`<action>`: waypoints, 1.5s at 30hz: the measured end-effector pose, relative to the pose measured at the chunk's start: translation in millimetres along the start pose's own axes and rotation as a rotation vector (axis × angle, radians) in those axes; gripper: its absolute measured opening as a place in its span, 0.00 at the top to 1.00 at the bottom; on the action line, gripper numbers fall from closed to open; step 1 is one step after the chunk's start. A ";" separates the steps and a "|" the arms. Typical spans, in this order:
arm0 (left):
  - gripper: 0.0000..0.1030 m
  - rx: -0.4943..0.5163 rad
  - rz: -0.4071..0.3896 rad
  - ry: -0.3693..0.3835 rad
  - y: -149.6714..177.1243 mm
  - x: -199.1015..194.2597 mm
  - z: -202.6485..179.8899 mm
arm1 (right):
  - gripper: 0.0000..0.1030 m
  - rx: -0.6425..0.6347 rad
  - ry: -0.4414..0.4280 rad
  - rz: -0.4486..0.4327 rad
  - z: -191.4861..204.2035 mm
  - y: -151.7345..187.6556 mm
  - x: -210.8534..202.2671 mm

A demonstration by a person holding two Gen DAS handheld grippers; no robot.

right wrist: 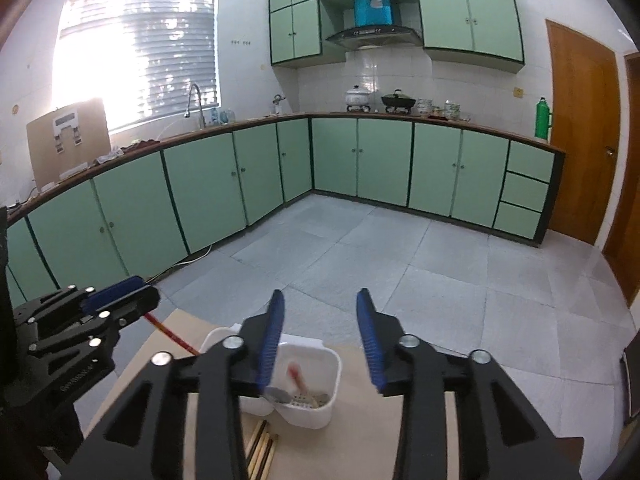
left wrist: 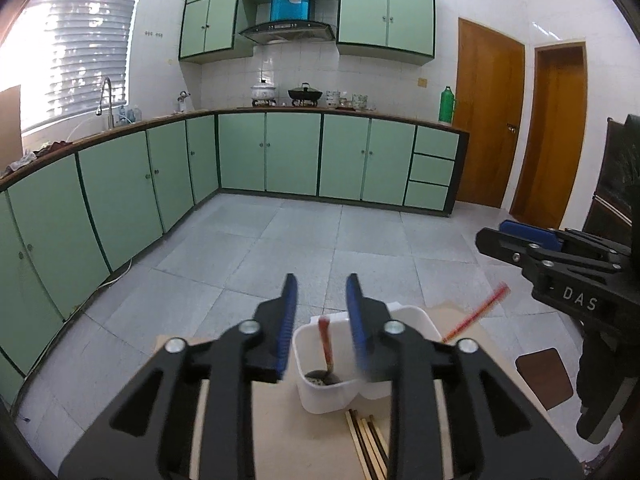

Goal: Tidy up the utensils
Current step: 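Lift both chopsticks into the white holder compartments and open both tools, then withdraw and close the right tool on a plain wooden chopstick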

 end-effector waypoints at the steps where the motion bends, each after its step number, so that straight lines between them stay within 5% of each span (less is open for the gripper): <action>1: 0.68 0.000 -0.008 -0.001 0.4 -4.5 0.3 | 0.54 0.002 0.008 -0.007 -1.2 1.4 -4.2; 9: 0.43 0.000 -0.063 -0.019 24.9 -51.6 7.8 | 0.29 0.036 0.072 -0.053 -4.4 34.7 -52.5; 16: 0.27 -0.012 -0.032 -0.044 83.1 -81.0 19.2 | 0.09 0.068 0.081 -0.019 15.4 99.6 -80.9; 27: 0.23 -0.063 0.170 -0.127 200.4 -82.4 58.8 | 0.09 0.097 0.058 0.140 73.7 209.5 -88.1; 33: 0.23 -0.071 0.273 -0.157 247.5 -85.4 69.5 | 0.19 0.089 0.037 0.254 100.3 262.0 -88.4; 37: 0.23 -0.068 0.327 -0.181 269.6 -86.1 73.3 | 0.29 0.072 0.007 0.310 112.8 281.3 -88.0; 45: 0.21 -0.075 0.365 -0.187 282.7 -89.6 74.8 | 0.31 0.031 -0.022 0.361 128.8 291.0 -84.4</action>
Point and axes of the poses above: each gripper's, at about its wrist camera, not at the fingertips, and x roughly the way its jaws point, z to its left, y to its underside, the point moved 8 cm from there along x, roughly the way its jaws point, and after that the axes turned 12 degrees about -x, right-handed, at the moved point
